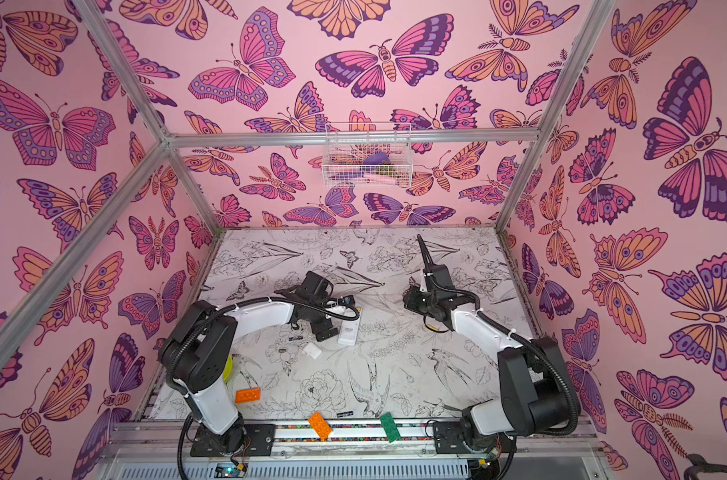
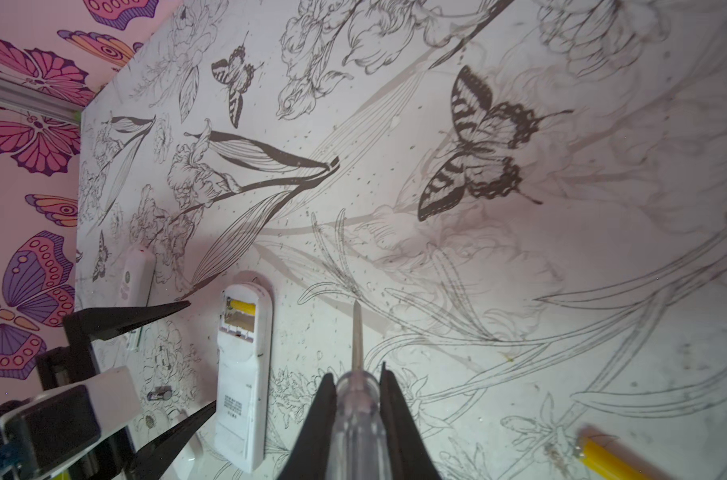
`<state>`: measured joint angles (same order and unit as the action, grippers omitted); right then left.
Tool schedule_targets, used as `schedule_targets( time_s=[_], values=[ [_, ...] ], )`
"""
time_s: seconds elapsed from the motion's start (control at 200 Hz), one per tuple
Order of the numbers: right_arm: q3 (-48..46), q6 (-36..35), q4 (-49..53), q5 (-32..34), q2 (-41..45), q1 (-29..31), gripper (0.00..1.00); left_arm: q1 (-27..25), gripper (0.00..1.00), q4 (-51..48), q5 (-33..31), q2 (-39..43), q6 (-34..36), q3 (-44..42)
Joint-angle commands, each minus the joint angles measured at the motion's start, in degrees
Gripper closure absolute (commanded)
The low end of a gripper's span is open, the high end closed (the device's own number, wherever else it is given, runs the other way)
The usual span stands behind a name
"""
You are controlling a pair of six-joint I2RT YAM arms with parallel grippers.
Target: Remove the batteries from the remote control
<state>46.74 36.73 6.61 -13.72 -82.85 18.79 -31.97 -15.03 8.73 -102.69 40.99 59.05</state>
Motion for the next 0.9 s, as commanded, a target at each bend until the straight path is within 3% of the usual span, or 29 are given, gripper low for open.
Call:
schedule_targets(
  time_s=[0.0,0.19,0.541,0.891],
  values=[
    [1.42,2.06,-1.23,-1.99,-1.95,2.54,0.93,-0.85,0.0,-1.37,1.38,0.28,-0.71,-1.42],
    [3.9,4.24,-5.06,-3.52,-6.77,5.59,0.95,-1.33,0.0,-1.31,-0.26,2.18,-3.21,-0.71],
    [12.76,5.06,-5.44,-5.71,-17.77,9.31,0.96,1.5,0.0,-2.98,-3.92,5.66,3.14,-0.46],
    [19.54,5.37,-4.65,-11.78,-23.08,13.08,0.97,8.58,0.02,-20.35,9.8,6.45,16.76,3.93]
  ],
)
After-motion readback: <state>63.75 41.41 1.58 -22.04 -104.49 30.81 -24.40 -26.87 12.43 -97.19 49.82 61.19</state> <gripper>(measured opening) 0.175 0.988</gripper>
